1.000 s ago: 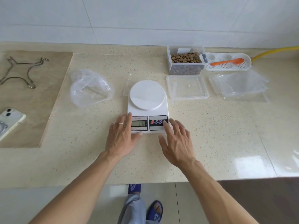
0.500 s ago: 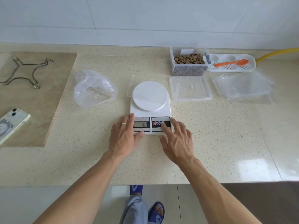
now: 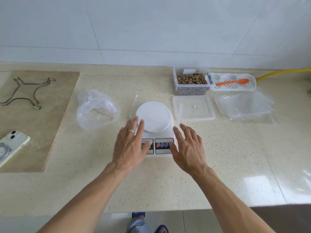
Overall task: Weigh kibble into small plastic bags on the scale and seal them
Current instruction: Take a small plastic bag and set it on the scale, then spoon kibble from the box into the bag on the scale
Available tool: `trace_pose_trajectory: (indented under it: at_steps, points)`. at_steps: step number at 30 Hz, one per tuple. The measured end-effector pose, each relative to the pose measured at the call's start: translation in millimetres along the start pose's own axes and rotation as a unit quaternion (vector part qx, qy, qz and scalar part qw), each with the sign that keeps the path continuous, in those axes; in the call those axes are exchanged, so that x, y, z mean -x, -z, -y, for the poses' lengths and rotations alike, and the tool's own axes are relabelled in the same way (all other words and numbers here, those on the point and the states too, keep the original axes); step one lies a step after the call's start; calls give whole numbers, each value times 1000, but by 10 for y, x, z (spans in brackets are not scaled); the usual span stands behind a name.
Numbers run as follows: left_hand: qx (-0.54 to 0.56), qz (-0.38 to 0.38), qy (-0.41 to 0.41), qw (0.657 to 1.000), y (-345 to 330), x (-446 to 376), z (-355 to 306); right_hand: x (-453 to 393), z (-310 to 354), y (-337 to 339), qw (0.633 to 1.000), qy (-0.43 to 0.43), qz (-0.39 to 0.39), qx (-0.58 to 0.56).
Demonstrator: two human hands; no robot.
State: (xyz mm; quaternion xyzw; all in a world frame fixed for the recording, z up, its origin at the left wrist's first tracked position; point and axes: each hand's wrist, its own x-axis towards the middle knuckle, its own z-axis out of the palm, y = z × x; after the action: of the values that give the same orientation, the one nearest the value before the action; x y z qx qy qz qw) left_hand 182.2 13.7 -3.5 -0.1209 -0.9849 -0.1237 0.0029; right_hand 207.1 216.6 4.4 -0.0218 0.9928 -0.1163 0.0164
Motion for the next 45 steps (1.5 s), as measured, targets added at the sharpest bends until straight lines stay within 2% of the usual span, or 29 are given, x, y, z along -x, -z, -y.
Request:
trace_pose_trajectory:
  at_steps: [5,9,18,24,29,34,38,45]
  points:
    - [8,-36,-50,998,255,-553,-290,-390,-244,372,999,-33,-4,14]
    - [15,-34,-104,994,340,-1045,-653,-674,-570,695,997,-76,-28,11]
    - [18,9,-203,979,76,-1989,-1755,-1233,-1890,1105,991,-126,-45,24]
    - [-14,41,-165,985,-244,-2700,-2456,-1883,-2843,1072,996,-84,-16,37]
    - [-96,76,-134,983,-538,-3176,-2728,-2441,-3335,933,998,-17,4,68]
    - [-126,101,-113,980,-723,-3366,-2786,-2846,-3506,747,991,67,12,119]
    - [-123,110,-102,981,-772,-3403,-2788,-3002,-3564,621,986,90,13,142]
    - [-100,101,-100,985,-666,-3431,-2790,-3006,-3555,706,982,128,-54,126]
